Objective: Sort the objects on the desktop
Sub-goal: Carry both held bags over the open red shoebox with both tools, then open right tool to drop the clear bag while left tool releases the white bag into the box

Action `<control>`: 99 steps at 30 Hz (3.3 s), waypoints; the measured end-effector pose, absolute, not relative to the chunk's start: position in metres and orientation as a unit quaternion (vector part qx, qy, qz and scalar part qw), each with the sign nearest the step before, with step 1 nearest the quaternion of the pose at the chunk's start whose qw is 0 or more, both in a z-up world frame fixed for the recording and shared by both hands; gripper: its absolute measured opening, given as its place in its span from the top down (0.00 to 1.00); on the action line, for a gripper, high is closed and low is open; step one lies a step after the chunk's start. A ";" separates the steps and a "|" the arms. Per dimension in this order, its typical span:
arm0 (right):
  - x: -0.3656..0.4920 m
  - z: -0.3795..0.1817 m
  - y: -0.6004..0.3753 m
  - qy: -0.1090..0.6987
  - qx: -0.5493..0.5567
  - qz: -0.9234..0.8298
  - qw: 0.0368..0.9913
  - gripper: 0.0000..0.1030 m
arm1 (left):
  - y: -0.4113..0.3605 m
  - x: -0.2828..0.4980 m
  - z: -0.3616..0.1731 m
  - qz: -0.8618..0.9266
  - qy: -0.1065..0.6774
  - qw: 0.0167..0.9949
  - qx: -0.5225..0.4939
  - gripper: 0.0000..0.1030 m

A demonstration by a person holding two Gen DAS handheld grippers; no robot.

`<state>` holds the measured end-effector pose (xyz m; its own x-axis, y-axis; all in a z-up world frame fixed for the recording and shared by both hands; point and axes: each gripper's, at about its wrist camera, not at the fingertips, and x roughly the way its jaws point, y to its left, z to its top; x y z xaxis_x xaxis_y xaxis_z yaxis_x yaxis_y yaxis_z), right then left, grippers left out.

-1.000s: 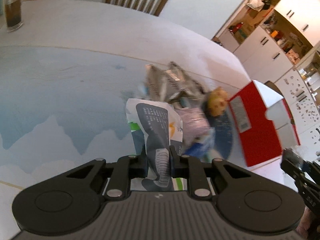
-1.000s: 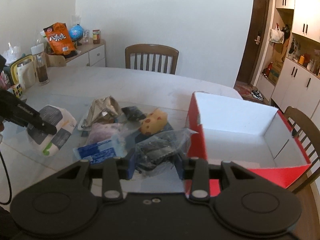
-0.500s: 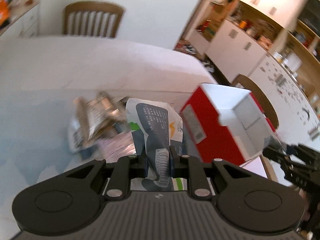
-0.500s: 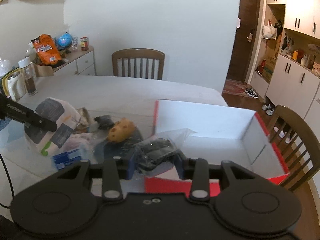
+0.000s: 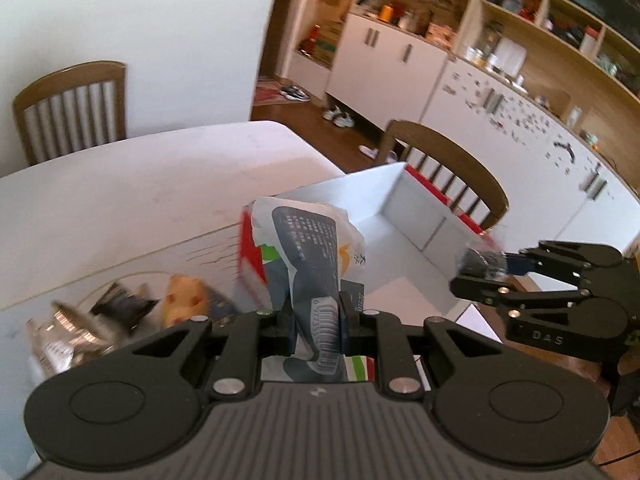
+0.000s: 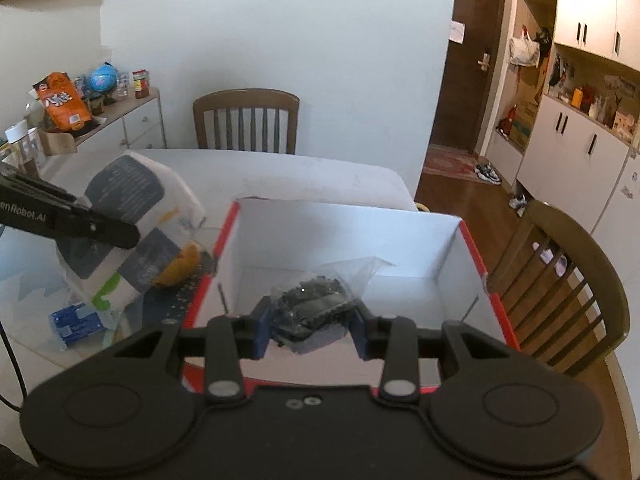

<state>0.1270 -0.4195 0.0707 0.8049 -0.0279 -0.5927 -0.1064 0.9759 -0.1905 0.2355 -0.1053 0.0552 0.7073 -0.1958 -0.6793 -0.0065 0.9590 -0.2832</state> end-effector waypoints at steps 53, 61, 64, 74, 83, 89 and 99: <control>0.242 0.004 -0.497 0.543 -0.166 0.026 0.823 0.63 | -0.177 0.411 -0.064 -0.124 0.590 0.793 -0.087 0.83; 0.240 0.007 -0.509 0.535 -0.145 0.026 0.832 0.60 | -0.180 0.414 -0.067 -0.131 0.590 0.792 -0.086 0.83; 0.234 0.007 -0.510 0.530 -0.141 0.027 0.836 0.56 | -0.182 0.416 -0.067 -0.132 0.587 0.794 -0.083 0.82; 0.211 0.020 -0.502 0.505 -0.117 0.032 0.855 0.38 | -0.185 0.415 -0.060 -0.140 0.573 0.805 -0.071 0.30; 0.196 0.033 -0.503 0.484 -0.098 0.032 0.869 0.32 | -0.180 0.405 -0.045 -0.137 0.548 0.822 -0.072 0.28; 0.187 0.042 -0.502 0.467 -0.090 0.022 0.879 0.30 | -0.176 0.389 -0.028 -0.136 0.515 0.843 -0.073 0.21; 0.155 0.062 -0.493 0.403 -0.056 0.018 0.913 0.24 | -0.176 0.350 -0.006 -0.126 0.461 0.876 -0.067 0.12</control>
